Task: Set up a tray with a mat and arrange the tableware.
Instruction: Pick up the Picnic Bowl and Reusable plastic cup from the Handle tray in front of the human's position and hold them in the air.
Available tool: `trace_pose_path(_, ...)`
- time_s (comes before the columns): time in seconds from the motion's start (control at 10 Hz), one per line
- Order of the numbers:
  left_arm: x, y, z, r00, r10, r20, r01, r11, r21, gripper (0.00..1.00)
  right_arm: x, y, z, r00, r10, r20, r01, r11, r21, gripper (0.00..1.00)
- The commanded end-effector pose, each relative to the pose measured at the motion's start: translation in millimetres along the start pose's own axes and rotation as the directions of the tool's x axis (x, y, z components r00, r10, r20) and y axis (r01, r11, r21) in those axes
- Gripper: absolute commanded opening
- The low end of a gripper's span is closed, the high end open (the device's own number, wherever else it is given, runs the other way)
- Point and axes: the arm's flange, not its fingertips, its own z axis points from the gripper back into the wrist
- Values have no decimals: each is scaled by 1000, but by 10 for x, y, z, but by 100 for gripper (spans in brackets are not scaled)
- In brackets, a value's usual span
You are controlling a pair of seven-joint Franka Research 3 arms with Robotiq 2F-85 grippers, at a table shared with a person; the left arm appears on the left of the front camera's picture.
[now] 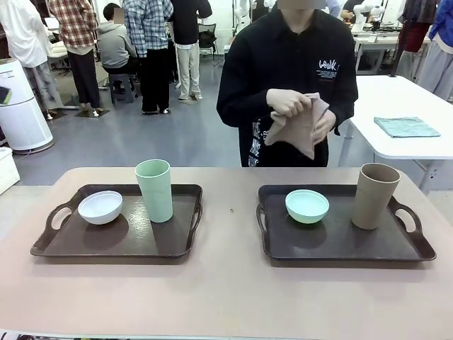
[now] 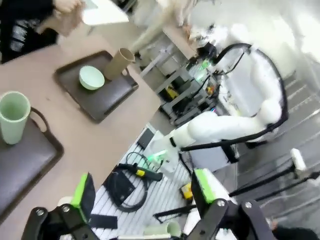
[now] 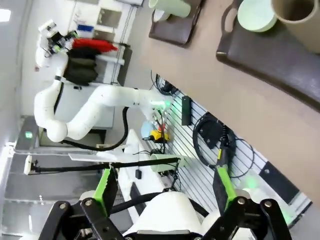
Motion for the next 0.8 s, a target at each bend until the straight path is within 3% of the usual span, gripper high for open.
trace_pose_path(0.0,94,-232,-158,998,-51,-29,52,998,32,100,70,102,19,999,47,-17,-47,999,-17,100)
trace_pose_path(0.1,204,-372,-255,995,-77,-68,86,987,137,100,282,-128,37,949,309,-59,-310,951,-12,100)
trace_pose_path(0.2,400,-669,-561,988,-119,-103,140,962,236,100,536,-258,16,884,461,-77,-465,884,-49,100)
trace_pose_path(0.3,691,-893,-986,982,-90,-164,136,946,293,100,779,-291,-40,802,594,-54,-595,804,14,100)
trace_pose_path(0.4,944,-1036,-1474,979,-60,-197,126,931,343,100,1027,-366,-87,723,688,-67,-689,724,-1,100)
trace_pose_path(0.5,1138,-1075,-1978,976,-17,-215,101,917,386,100,1276,-452,-104,724,690,-3,-690,724,-11,100)
trace_pose_path(0.6,1236,-1009,-2508,984,22,-177,57,902,428,100,1420,-529,-107,755,650,88,-651,759,-19,100)
trace_pose_path(0.7,779,-1275,-1718,977,-122,-177,174,932,317,100,1100,-284,-201,758,647,-85,-651,757,-52,100)
